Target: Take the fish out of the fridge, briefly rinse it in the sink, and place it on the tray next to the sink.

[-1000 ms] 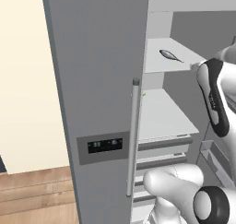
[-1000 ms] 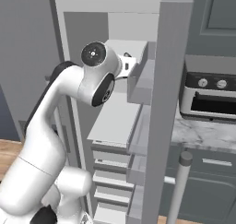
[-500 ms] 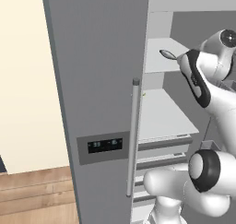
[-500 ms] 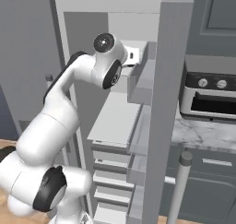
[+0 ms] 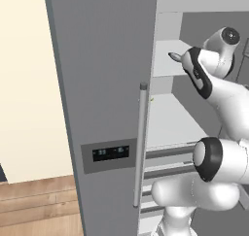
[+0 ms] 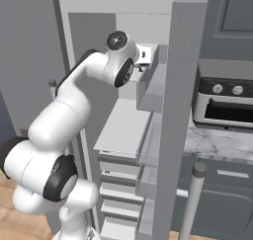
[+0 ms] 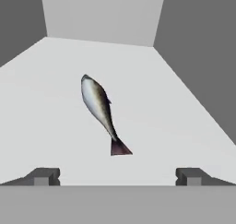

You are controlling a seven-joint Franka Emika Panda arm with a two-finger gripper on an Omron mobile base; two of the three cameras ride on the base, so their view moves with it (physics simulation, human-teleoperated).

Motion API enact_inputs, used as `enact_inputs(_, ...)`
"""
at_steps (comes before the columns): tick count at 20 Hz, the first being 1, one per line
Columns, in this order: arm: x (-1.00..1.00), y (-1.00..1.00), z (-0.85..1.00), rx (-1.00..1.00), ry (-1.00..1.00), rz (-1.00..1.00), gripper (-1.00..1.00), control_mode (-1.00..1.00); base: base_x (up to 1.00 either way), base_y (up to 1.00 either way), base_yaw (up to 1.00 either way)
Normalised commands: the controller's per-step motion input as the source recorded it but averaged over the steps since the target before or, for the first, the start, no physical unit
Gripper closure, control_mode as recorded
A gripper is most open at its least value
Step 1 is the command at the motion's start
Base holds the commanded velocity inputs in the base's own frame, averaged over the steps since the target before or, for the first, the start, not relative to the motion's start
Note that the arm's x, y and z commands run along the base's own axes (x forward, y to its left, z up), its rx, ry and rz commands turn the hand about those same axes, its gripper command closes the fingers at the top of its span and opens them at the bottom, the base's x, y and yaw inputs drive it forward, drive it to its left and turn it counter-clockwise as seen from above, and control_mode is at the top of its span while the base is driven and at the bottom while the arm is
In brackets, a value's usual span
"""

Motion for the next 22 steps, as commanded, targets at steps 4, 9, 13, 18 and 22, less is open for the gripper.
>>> enact_inputs(4,0.61,0.00,-0.21,0.00,0.00,0.00,-1.00,-1.00,0.00,0.00,0.00)
enact_inputs(9,0.54,0.00,-0.21,0.00,0.00,0.00,-1.00,-1.00,0.00,0.00,0.00)
enact_inputs(13,0.54,0.00,-0.14,0.01,0.00,0.00,-1.00,-1.00,0.00,0.00,0.00)
enact_inputs(18,0.62,0.00,-0.08,0.05,0.00,0.00,-1.00,-1.00,0.00,0.00,0.00)
enact_inputs(22,0.65,0.00,-0.11,0.07,0.00,0.00,-1.00,-1.00,0.00,0.00,0.00)
